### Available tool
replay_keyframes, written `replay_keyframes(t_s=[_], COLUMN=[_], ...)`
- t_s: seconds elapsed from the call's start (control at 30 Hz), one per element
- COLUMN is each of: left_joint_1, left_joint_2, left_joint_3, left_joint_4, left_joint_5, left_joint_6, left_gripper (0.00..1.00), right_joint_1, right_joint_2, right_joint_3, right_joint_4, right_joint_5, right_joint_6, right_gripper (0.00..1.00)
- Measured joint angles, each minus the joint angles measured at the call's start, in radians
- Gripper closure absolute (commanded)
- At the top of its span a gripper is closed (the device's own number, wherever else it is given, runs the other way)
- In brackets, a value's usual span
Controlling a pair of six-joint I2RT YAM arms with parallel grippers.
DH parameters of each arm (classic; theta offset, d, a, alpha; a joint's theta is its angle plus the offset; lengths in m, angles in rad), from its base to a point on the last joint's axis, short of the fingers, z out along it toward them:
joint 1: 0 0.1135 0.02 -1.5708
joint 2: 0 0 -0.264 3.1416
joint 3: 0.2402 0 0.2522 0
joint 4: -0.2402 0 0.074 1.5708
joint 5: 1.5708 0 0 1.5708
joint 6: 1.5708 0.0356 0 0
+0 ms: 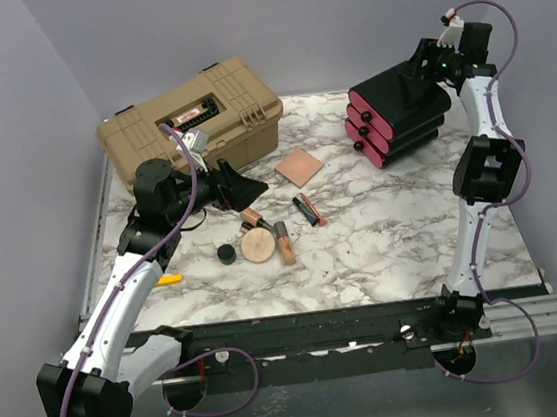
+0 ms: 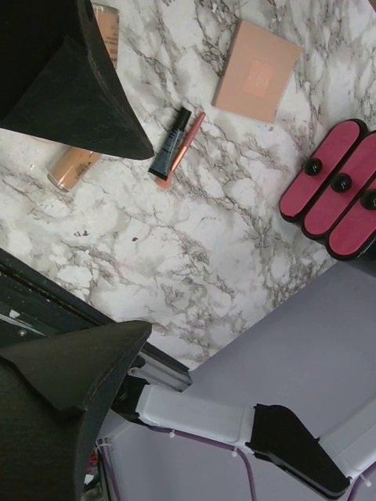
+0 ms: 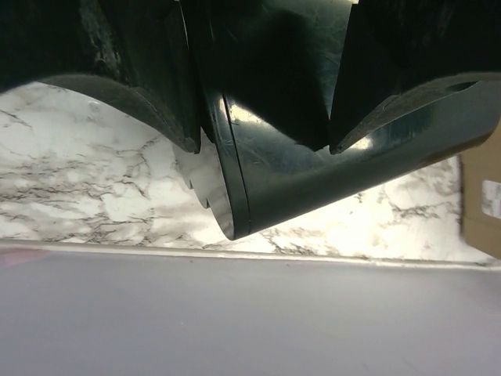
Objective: Organize the makeup
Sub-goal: Move the storage box to the center of the board.
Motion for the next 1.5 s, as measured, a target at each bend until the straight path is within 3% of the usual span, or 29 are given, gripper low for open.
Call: replay_keyframes(t_s=[0.27,0.63,0.8,0.97,1.23,1.5], left_joint_1=[-0.013,-0.161,-0.27,-0.323,-0.353,-0.358], left_joint_2=[0.001,0.085,0.255,0.496,0.953,1.164], left_joint_3=[0.0,0.002,0.084,0.246,0.602,0.754], left_joint_4=[-0.004,-0.005,-0.014,0.039,0.142,0.19], left_joint_5=[-0.018,-0.112,-0.185,-0.251,-0.261,-0.26], left_joint_6=[0.009,0.056,0.114,0.163,0.172,0.168], left_gripper=[0.16,0.17,0.15,0.15,0.15,0.15], right_joint_1=[0.09,0.151,0.185,0.212,0.212,0.21], right_joint_2=[-0.101,-0.195,-0.291,-0.37,-0.362,-0.339], right_joint_3=[-0.084,-0.184,-0.319,-0.436,-0.427,-0.382], right_joint_4=[-0.068,-0.116,-0.127,-0.088,-0.058,-0.054], right_joint_5=[0.136,0.117,0.047,0.038,0.08,0.135], right_joint_6=[-0.2,-0.415,-0.536,-0.553,-0.454,-0.318], right_gripper=[0.28,0.26,0.2,0.12,0.09,0.05])
